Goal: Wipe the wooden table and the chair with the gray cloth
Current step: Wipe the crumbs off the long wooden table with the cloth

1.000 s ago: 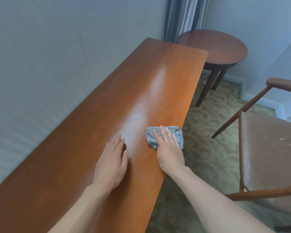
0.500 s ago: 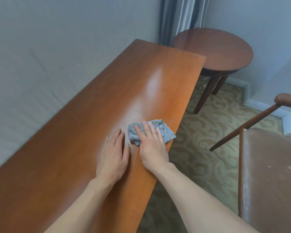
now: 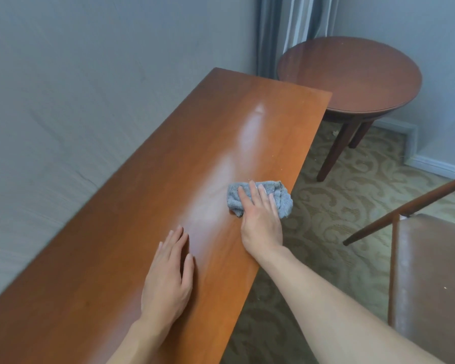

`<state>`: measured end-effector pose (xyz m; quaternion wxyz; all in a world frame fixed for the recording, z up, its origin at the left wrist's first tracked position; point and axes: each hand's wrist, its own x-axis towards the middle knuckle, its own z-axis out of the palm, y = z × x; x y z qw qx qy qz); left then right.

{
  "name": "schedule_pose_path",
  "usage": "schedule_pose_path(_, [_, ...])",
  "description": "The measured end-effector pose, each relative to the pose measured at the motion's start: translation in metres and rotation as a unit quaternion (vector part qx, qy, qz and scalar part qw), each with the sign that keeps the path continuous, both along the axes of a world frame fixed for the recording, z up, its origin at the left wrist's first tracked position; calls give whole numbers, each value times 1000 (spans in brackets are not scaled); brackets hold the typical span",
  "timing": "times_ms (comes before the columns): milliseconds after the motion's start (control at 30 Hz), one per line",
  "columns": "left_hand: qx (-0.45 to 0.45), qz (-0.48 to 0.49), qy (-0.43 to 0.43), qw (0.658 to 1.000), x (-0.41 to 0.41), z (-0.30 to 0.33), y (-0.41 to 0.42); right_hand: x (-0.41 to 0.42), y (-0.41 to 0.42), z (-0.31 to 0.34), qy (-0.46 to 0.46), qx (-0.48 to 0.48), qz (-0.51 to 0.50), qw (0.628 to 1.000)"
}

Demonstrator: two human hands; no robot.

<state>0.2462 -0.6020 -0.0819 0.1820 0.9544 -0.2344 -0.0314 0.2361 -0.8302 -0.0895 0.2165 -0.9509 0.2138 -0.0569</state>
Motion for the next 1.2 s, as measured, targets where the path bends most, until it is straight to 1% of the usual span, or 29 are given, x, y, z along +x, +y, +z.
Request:
schedule_pose_path(133, [3, -11, 5, 1000, 0, 3, -1, -33, 36, -3, -14, 14, -18, 1000])
schedule_pose_path(333, [6, -33, 11, 999, 0, 5, -1, -64, 79, -1, -6, 21, 15, 1000])
schedule_pose_path(600, [-18, -34, 18, 999, 2, 0, 4, -103, 113, -13, -68, 16, 62, 996])
schedule_pose_path(633, [-22, -31, 26, 999, 3, 1, 4, -104, 114, -11, -82, 42, 60, 994])
schedule_pose_path(667, [-27, -28, 37, 999, 4, 4, 3, -104, 114, -7, -103, 100, 40, 989])
schedule_pose_path(700, [-29, -24, 49, 998, 4, 7, 1, -100, 111, 3, -121, 190, -9, 974])
schedule_pose_path(733, [-33, -17, 61, 997, 5, 11, -2, -96, 105, 17, -133, 309, -80, 938])
schedule_pose_path(767, [-42, -5, 69, 997, 5, 18, -6, -91, 96, 32, -150, 427, -159, 877])
schedule_pose_path(800, [-59, 7, 73, 996, 4, 28, -11, -87, 84, 49, -172, 524, -222, 804])
schedule_pose_path(833, [-88, 18, 82, 993, 1, 40, -20, -86, 71, 64, -196, 605, -258, 727])
schedule_pose_path(867, [-132, 21, 116, 984, -3, 54, -30, -89, 57, 77, -215, 674, -267, 654])
schedule_pose_path(900, [-187, 12, 180, 966, -8, 68, -41, -95, 44, 91, -226, 727, -258, 595])
schedule_pose_path(933, [-248, 3, 265, 932, -15, 81, -54, -103, 34, 104, -234, 763, -244, 550])
schedule_pose_path(967, [-300, -1, 358, 884, -22, 96, -67, -113, 26, 115, -235, 788, -235, 518])
schedule_pose_path(1000, [-329, -7, 437, 837, -29, 110, -79, -124, 19, 124, -234, 804, -230, 495])
schedule_pose_path(1033, [-350, -22, 488, 799, -35, 123, -91, -135, 13, 133, -237, 812, -228, 483])
schedule_pose_path(1067, [-363, -44, 513, 777, -42, 134, -102, -145, 7, 141, -248, 813, -229, 474])
schedule_pose_path(1100, [-373, -63, 520, 766, -47, 144, -114, -155, 1, 148, -265, 807, -234, 473])
schedule_pose_path(1133, [-378, -82, 510, 768, -53, 153, -124, -165, -6, 154, -281, 798, -241, 476])
schedule_pose_path(1200, [-383, -129, 464, 788, -64, 166, -146, -183, -20, 169, -307, 786, -246, 477])
